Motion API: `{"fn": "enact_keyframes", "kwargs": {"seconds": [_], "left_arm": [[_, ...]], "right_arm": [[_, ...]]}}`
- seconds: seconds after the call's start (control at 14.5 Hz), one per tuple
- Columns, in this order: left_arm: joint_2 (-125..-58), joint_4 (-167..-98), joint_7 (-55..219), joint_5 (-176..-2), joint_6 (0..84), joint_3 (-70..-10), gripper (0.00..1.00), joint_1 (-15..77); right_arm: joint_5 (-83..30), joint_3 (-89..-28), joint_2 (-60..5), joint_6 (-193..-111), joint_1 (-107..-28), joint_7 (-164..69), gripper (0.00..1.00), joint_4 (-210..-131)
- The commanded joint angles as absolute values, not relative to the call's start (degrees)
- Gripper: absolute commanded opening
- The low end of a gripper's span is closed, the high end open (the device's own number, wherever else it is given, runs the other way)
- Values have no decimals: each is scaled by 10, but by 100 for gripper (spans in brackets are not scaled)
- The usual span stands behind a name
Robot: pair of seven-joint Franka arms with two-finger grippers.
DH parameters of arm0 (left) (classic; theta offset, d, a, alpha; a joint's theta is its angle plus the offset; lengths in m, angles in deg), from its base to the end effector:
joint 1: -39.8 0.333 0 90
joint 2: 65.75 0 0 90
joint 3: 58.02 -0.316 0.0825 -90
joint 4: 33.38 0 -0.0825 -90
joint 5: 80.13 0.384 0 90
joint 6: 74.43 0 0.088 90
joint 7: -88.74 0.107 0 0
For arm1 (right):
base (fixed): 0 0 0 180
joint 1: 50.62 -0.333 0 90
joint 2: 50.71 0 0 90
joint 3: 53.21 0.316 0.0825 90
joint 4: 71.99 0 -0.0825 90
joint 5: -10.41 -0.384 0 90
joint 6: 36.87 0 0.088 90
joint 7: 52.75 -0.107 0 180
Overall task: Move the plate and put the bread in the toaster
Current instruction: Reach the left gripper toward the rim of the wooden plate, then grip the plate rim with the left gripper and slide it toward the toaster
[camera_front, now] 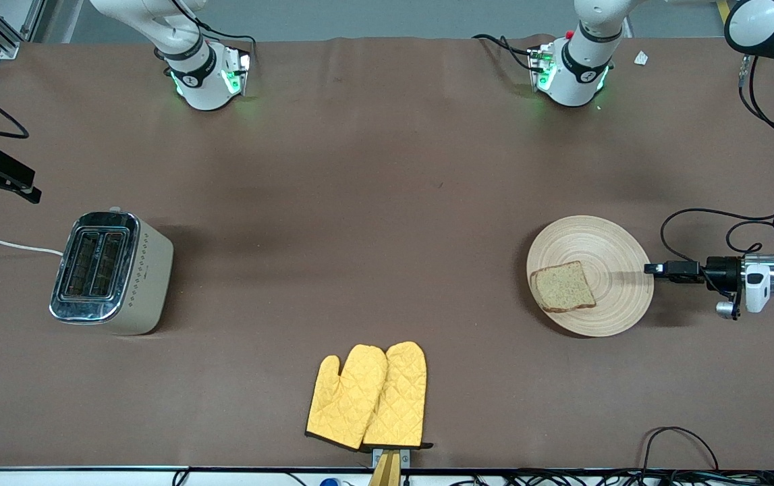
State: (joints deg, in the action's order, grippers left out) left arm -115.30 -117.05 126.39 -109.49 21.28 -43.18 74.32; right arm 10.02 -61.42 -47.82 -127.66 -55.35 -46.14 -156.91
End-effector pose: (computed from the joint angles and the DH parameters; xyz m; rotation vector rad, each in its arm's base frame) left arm 0.6215 0.1965 0.1667 2.2249 -0.0689 -0.2509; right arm 0.5713 -0.0317 0.6396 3.1343 0.0863 0.0820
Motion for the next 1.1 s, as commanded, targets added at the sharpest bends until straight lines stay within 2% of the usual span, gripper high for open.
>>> {"fn": "enact_keyframes", "kwargs": {"seconds": [0.0, 0.28, 0.34, 0.41, 0.55, 0.83, 0.89, 1.03], "left_arm": [[-1165, -1156, 1277, -1105, 221, -431, 100, 743], [-1178, -1156, 1284, -1121, 222, -431, 100, 746], [-1180, -1156, 1291, -1126, 222, -431, 94, 743], [-1180, -1156, 1302, -1126, 222, -431, 78, 743], [-1180, -1156, 1349, -1125, 226, -432, 36, 742], [-1201, -1156, 1429, -1132, 246, -430, 15, 742], [-1202, -1156, 1431, -1142, 247, -431, 0, 741], [-1201, -1156, 1435, -1146, 246, -429, 0, 739]], "right_arm": [[87, -618, -479, -1271, -555, -454, 100, -1569], [87, -618, -479, -1274, -555, -454, 100, -1569], [82, -618, -479, -1274, -555, -454, 100, -1568], [80, -619, -479, -1272, -555, -454, 100, -1569], [80, -618, -479, -1273, -554, -452, 100, -1569], [79, -619, -479, -1271, -550, -452, 100, -1569], [79, -618, -479, -1272, -550, -451, 100, -1569], [79, -618, -479, -1272, -550, -450, 100, -1569]]}}
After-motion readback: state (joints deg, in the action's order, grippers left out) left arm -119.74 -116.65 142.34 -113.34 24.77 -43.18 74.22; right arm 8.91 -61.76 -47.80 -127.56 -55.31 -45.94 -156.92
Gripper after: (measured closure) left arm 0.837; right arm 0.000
